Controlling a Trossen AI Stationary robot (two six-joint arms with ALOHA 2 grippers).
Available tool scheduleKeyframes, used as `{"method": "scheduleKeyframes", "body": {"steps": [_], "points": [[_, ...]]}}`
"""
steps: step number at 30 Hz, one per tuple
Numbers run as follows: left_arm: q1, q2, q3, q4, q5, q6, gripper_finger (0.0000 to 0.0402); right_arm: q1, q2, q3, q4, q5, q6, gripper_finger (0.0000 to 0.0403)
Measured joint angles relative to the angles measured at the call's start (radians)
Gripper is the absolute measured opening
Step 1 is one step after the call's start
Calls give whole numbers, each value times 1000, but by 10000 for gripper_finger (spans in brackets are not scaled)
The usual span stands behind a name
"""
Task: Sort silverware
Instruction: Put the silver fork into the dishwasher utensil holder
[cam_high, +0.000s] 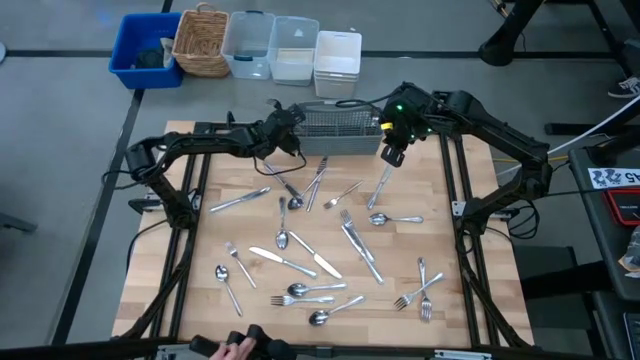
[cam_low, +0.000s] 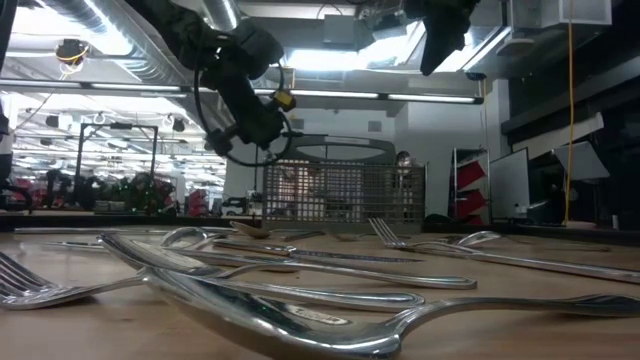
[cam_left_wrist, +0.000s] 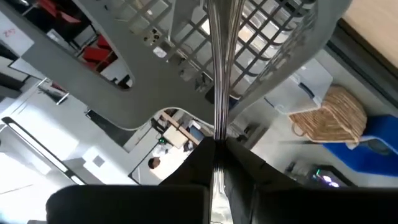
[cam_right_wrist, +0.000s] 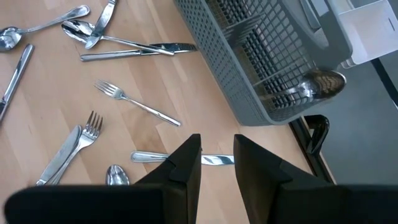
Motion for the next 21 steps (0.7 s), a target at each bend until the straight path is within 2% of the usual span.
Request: {"method": "scheduleKeyframes", "body": {"steps": [21], "points": [[-5,0,0,0,12,30,15,0,0,0,0,0,0,95]]}}
